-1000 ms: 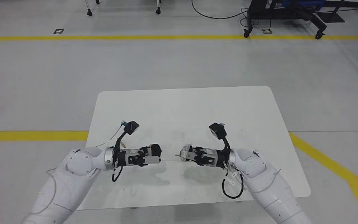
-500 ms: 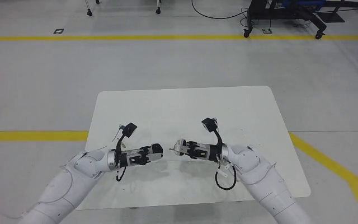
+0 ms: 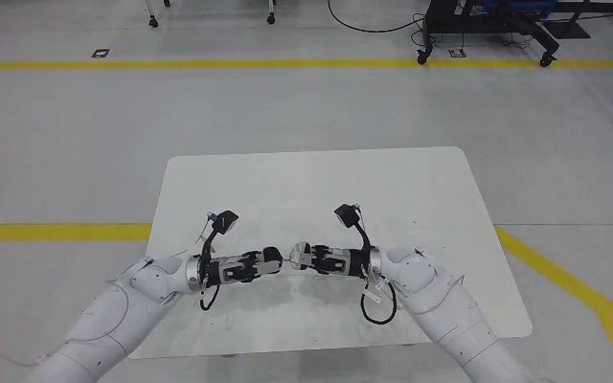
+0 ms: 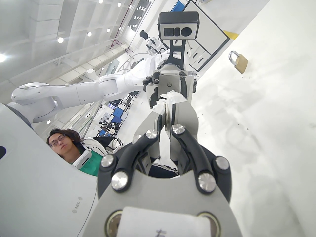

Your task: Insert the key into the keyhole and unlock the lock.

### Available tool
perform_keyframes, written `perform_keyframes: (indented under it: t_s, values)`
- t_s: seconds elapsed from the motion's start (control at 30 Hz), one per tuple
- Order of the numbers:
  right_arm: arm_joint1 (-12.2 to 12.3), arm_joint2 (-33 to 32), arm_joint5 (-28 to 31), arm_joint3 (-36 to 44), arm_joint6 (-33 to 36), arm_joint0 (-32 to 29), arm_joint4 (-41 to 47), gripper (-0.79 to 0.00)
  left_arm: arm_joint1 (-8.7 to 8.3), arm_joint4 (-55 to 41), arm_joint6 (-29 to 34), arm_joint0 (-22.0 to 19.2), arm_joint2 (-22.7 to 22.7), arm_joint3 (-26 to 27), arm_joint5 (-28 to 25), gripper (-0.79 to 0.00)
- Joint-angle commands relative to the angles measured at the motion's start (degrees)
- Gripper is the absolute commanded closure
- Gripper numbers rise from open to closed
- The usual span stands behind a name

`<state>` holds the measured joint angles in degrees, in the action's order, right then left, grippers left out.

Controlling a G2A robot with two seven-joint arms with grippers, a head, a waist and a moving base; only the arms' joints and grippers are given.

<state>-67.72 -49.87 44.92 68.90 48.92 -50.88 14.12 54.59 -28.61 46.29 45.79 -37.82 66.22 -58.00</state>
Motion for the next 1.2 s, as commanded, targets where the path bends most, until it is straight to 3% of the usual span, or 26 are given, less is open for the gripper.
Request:
perform_keyframes:
  t_s: [0.0, 0.6, 0.8, 0.83, 0.87, 1.17]
  values:
    - [0.0, 0.1, 0.1, -0.2, 0.5, 0.0, 0.5, 0.000, -0.05, -0.2, 0.0, 0.0, 0.0, 0.1, 0.0, -0.326]
    - [-1.0, 1.8, -0.3, -1.7, 2.0, 1.0, 1.0, 0.000, 0.10, 1.6, 0.0, 0.1, 0.2, 0.4, 0.0, -0.234]
    - [-1.3, 2.0, 0.0, -2.2, 1.5, 1.2, 0.9, 0.000, 0.18, 2.3, 0.0, 0.2, 0.3, 0.3, 0.0, -0.102]
    - [-1.3, 2.0, 0.1, -2.2, 1.5, 1.2, 0.9, 0.000, 0.21, 2.2, 0.0, 0.2, 0.3, 0.1, 0.0, -0.022]
    - [-1.3, 2.1, 0.2, -2.2, 1.6, 1.2, 0.9, 0.000, 0.24, 2.2, 0.0, 0.1, 0.4, 0.0, 0.0, 0.000]
    - [-1.4, 1.8, 0.4, -2.6, 1.9, 1.3, 0.6, 0.000, 0.37, 2.0, 0.0, -0.2, 0.8, -0.3, 0.0, 0.000]
